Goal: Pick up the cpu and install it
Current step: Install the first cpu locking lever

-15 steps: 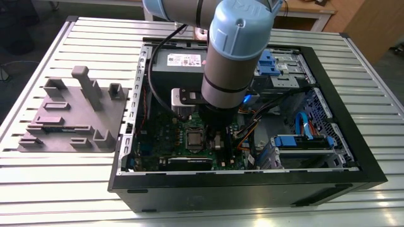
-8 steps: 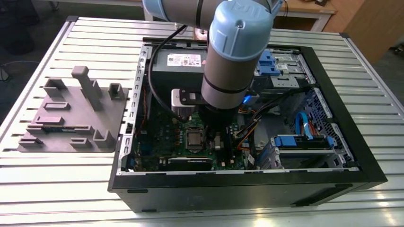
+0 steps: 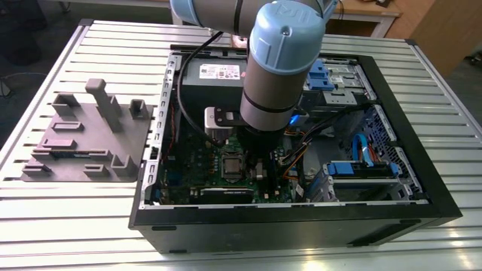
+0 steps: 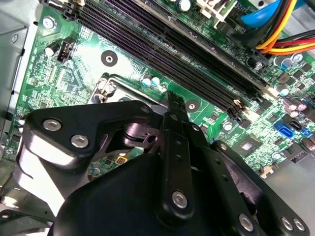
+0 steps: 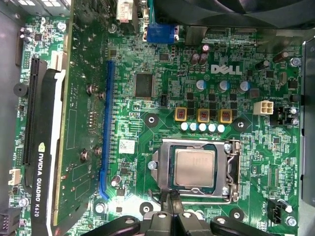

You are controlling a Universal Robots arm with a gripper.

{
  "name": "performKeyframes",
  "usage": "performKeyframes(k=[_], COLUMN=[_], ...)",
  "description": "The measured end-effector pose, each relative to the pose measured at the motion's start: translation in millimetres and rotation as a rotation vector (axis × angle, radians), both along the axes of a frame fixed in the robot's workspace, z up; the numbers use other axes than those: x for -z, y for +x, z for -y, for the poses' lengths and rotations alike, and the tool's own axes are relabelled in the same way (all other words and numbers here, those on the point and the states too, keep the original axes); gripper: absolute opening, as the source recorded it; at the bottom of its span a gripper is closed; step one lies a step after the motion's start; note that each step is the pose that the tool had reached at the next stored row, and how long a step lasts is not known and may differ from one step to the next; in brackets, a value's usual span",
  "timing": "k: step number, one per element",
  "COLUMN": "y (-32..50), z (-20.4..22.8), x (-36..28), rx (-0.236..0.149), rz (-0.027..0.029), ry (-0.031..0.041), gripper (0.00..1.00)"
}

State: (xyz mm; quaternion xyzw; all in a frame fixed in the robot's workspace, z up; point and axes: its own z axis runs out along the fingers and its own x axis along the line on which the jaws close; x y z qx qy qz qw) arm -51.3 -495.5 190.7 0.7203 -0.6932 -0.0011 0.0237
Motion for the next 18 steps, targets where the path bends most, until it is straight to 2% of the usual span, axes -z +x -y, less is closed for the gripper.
performKeyframes(k=[12,13,14,18], y=[4.0,4.1,4.2,4.1], z=[0.0,-0.1,-0.1,-0.1], x=[2.0,0.7,-5.1,-20.1], rx=[0.000,0.000,0.000,0.000], rz=[0.0001,0.0003,0.0003,0.0001], ry=[0.0023,0.0031,0.0030,0.0030], gripper=[0.10,0.10,0.10,0.10])
